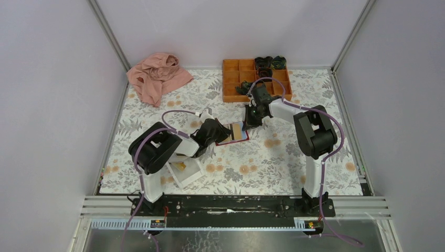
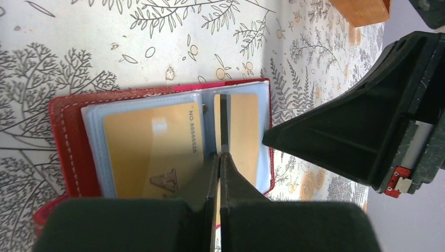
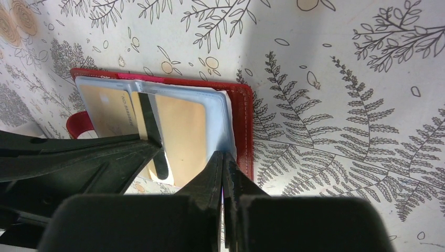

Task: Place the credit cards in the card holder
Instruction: Insert the credit card into the card holder.

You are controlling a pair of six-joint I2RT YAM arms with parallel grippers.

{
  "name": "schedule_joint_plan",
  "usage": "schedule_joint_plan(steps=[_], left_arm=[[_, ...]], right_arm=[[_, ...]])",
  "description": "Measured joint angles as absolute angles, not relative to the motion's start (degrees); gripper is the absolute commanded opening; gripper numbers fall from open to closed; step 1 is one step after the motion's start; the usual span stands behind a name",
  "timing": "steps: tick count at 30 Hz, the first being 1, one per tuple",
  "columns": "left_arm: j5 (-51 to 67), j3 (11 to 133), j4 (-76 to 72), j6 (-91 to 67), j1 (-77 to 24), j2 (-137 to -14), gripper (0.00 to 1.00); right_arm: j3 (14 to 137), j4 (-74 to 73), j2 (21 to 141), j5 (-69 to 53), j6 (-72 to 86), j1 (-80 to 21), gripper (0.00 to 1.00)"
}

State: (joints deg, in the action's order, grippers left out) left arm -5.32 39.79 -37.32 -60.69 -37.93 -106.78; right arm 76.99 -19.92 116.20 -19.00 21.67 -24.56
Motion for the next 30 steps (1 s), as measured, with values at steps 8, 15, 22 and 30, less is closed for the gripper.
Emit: schedule_joint_plan(steps=[8, 15, 22, 30], left_arm=[[-4.5, 42.1, -37.6, -60.8, -38.1, -109.3, 0.13], [-4.5, 42.7, -37.2, -60.5, -38.2, -109.4, 0.27], [-4.8, 42.6, -35.0, -60.4, -39.1, -108.0, 0.30], [-4.9, 42.5, -31.0, -60.3, -39.7, -106.1, 0.30]], right_arm=[[77.0, -19.9, 116.3, -18.9, 21.6, -24.5, 0.00], [77.0, -19.9, 116.3, -18.8, 21.4, -24.4, 0.04], [77.0, -19.9, 116.3, -18.9, 21.4, -24.4, 0.14], [77.2, -20.0, 116.3, -18.9, 21.4, -24.5, 0.17]])
